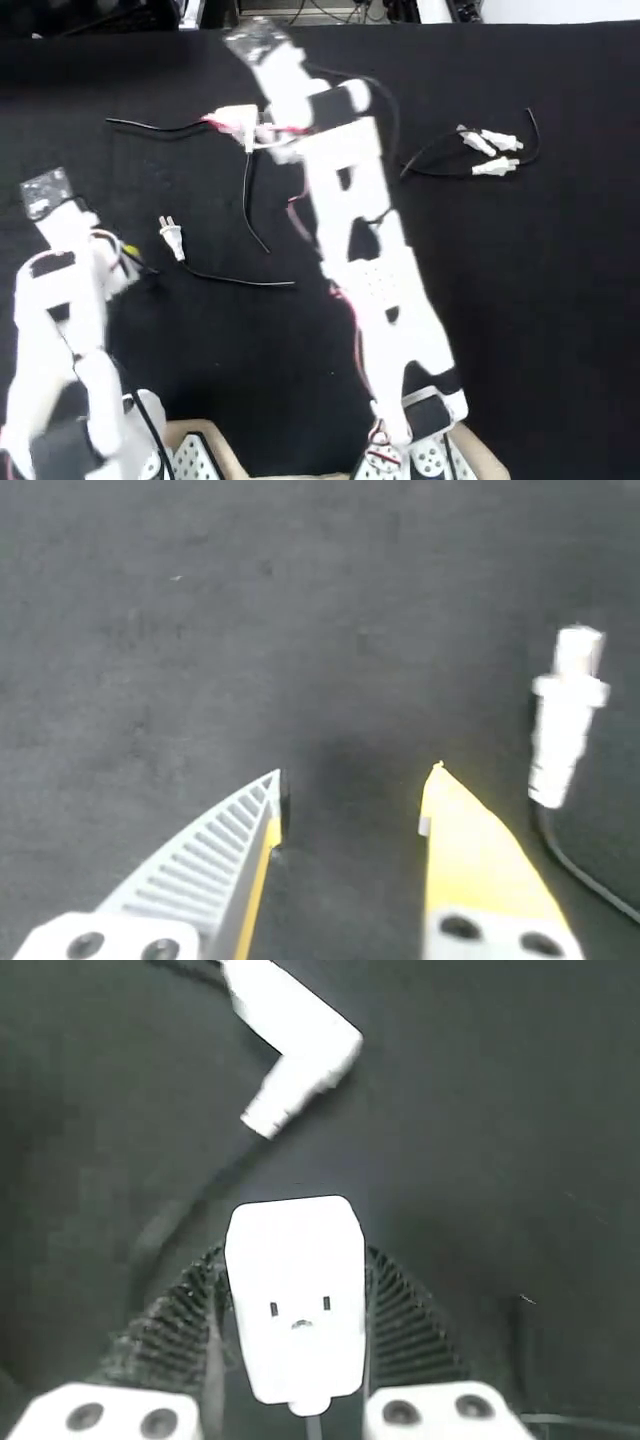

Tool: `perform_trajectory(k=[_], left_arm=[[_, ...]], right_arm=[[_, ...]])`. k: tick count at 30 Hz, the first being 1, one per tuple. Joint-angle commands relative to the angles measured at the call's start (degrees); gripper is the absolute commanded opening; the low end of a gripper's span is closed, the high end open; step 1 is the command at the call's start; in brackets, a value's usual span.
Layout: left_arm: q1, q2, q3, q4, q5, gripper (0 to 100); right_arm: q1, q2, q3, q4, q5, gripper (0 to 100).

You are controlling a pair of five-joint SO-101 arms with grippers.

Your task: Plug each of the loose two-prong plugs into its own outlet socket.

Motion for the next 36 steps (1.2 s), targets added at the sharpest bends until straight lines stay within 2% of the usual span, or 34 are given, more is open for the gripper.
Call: perform_trajectory(k=[1,7,11,13,15,20,26,29,34,36], left_arm=[[6.4,-15.6,6.2,-1.0,-0.3,23],[18.2,-46.6,20.3,-1.4,-0.3,23],[24.8,-67.0,34.9,-7.2,-0.7,23],[26.6,-75.0,38.9,-6.3,-0.9,23],[27.5,-73.8,36.8,-2.9,-2.5,23],[27.5,-72.6,38.9,-5.8,-5.9,23],[27.4,-73.9,38.2,-6.2,-6.3,23],[27.5,-73.9,38.5,-10.4,-6.4,18],[27.5,-73.9,38.2,-20.2,-9.8,3],[28.1,-73.9,38.6,-23.7,-11.3,4]], right_arm=[[-4.3,-5.8,-2.8,2.4,-4.7,3.3],[-10.3,-7.8,-2.8,2.4,-10.1,3.2],[-13.8,-8.7,-2.8,2.4,-11.0,3.2],[-15.6,-9.0,-2.8,2.3,-11.0,3.2],[-17.2,-9.3,-2.9,2.1,-10.4,3.2],[-19.6,-9.9,-2.8,-0.9,-10.2,3.2],[-22.4,-10.1,-2.8,-2.7,-10.2,3.2],[-22.2,-10.2,-2.9,-3.3,-10.1,3.2],[-21.1,-11.6,-2.9,-4.8,-10.1,3.1],[-20.5,-13.1,-2.9,-4.8,-10.1,3.1]])
